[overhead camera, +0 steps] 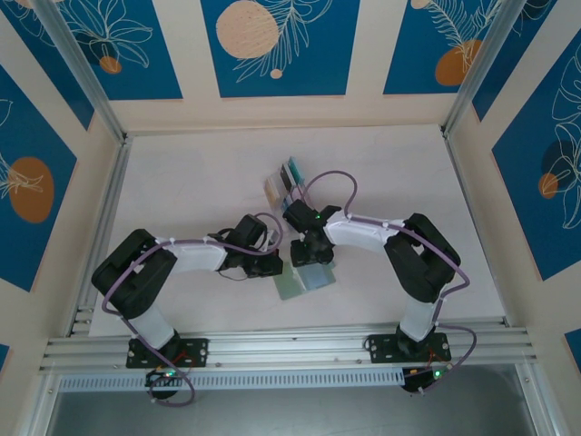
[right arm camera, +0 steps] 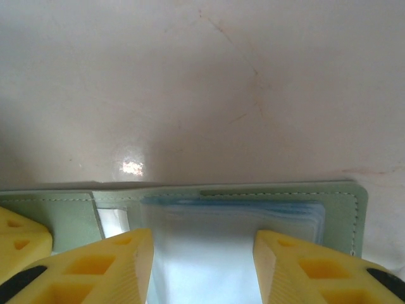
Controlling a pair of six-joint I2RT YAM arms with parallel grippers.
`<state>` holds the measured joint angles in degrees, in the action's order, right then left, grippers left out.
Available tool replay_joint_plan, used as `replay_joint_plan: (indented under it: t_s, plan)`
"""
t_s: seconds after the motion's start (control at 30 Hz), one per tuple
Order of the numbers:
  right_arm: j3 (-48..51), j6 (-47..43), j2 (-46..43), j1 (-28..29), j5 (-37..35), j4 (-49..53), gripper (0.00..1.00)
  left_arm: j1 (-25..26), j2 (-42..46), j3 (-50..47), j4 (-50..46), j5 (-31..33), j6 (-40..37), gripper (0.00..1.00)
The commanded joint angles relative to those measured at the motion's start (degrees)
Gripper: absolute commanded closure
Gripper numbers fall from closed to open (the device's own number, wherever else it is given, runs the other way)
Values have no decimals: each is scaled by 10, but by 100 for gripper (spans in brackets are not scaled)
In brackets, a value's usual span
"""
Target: Put the credit cards into the card holder
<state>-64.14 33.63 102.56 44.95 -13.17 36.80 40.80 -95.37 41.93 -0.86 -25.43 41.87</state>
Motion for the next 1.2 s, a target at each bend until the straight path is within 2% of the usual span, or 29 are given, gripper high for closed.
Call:
replay_joint_plan:
  t_s: [0.0, 0.17, 0.4, 0.67, 0.83, 1.17]
  plan:
    - [4, 22, 26, 5, -47, 34, 52, 6, -22, -15, -16, 13, -9, 100]
    - [11, 50, 34, 12, -57, 40, 55, 6, -28, -18, -6, 14, -6, 100]
    - [29, 62, 19, 19, -8, 8, 75, 6, -44, -25, 9, 13, -6, 100]
    - [9, 60, -14, 21, 4, 22, 100, 8, -67, -39, 35, 12, -4, 100]
    - [-13, 54, -26, 25, 42, 30, 100, 10, -77, -42, 47, 11, 1, 100]
    - [2, 79, -39, 8, 166, -6, 70, 18, -87, -49, 70, 14, 16, 100]
